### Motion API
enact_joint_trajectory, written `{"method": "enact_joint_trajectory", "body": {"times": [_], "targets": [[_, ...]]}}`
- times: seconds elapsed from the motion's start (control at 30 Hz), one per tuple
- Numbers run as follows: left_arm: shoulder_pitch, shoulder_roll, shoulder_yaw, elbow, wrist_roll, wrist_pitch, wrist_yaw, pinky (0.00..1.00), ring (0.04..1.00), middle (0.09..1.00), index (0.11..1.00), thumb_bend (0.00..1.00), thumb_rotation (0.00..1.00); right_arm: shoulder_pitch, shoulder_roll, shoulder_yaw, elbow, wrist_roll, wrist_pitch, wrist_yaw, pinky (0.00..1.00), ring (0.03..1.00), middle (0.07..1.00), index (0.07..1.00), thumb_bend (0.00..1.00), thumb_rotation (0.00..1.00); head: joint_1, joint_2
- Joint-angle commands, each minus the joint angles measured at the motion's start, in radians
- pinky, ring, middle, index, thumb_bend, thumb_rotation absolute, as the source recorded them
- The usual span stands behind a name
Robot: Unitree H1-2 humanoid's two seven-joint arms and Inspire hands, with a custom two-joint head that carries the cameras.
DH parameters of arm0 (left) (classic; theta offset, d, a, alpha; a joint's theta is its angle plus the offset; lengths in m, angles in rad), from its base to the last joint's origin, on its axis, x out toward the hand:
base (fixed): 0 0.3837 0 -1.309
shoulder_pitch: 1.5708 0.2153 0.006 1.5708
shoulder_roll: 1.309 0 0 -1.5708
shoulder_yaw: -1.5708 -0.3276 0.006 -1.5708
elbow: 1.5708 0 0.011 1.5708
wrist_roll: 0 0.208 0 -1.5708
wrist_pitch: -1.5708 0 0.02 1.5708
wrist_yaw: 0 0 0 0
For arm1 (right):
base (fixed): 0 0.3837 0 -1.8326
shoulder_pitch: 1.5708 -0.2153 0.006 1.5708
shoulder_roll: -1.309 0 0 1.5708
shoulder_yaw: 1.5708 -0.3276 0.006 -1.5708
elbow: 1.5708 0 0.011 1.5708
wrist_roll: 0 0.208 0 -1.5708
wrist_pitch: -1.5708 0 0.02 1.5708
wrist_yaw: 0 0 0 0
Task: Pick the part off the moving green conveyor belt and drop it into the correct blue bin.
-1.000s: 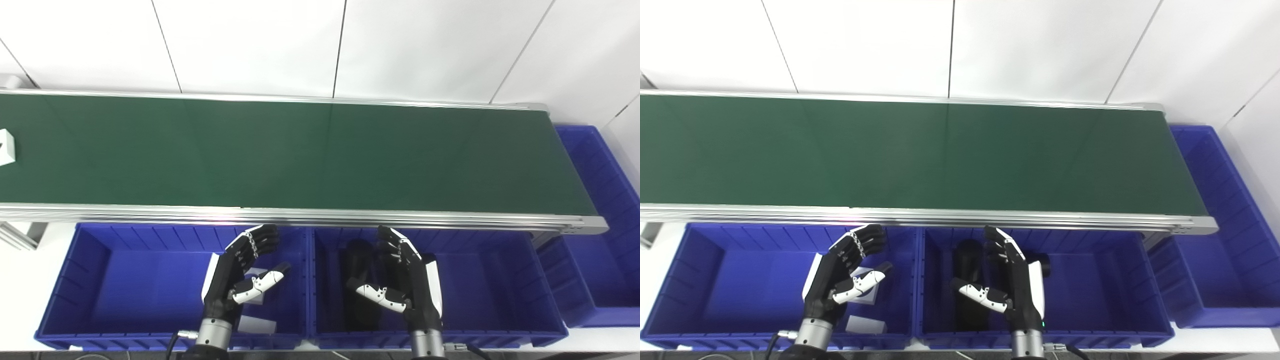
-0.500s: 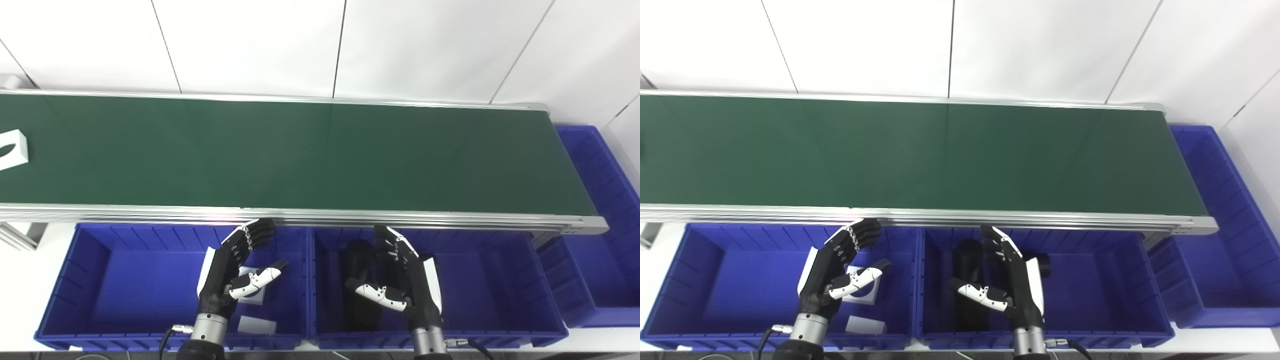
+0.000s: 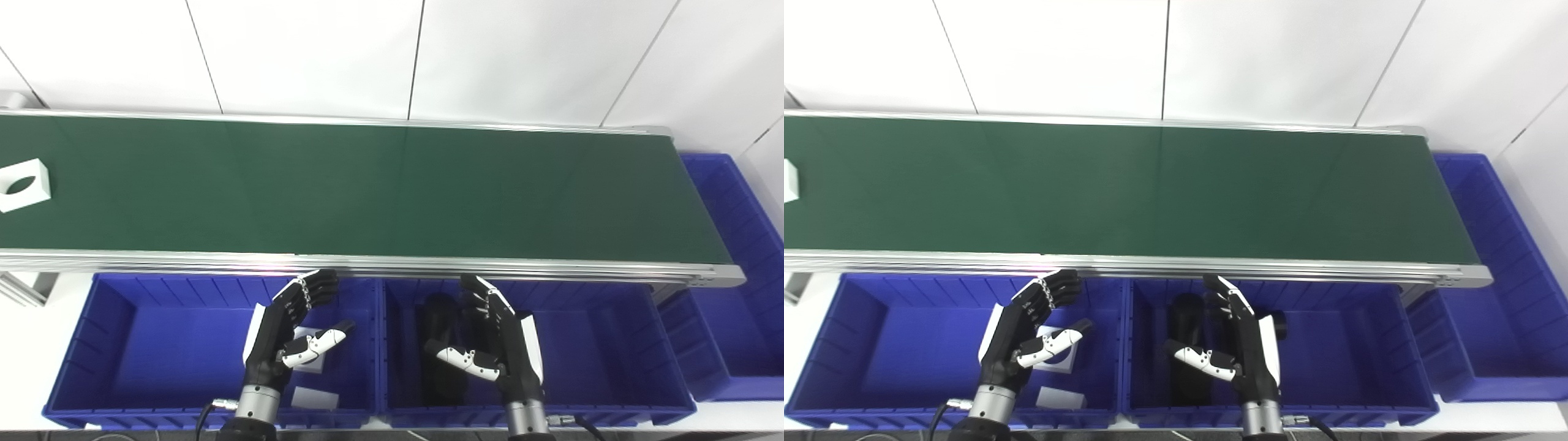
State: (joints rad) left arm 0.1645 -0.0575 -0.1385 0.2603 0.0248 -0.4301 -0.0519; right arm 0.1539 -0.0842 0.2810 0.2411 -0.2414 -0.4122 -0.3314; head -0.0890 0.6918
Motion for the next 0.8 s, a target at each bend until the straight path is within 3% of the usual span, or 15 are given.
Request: {"method": "enact_joint_trajectory", "body": {"times": [0.0, 0.77], "targets": [[0.0, -0.009, -0.007, -0.026, 0.002, -0.04, 0.012, 0.71, 0.706, 0.724, 0.714, 0.66, 0.0, 0.001, 0.009, -0.005, -0.028, -0.006, -0.057, -0.003, 0.65, 0.746, 0.79, 0.799, 0.66, 0.13, 0.001, -0.002], [-0.003, -0.028, 0.011, -0.012, -0.046, -0.04, -0.03, 0.71, 0.695, 0.716, 0.712, 0.57, 0.0, -0.001, 0.016, -0.023, -0.023, -0.011, -0.057, 0.006, 0.64, 0.741, 0.785, 0.784, 0.66, 0.1, 0.023, -0.017]]}}
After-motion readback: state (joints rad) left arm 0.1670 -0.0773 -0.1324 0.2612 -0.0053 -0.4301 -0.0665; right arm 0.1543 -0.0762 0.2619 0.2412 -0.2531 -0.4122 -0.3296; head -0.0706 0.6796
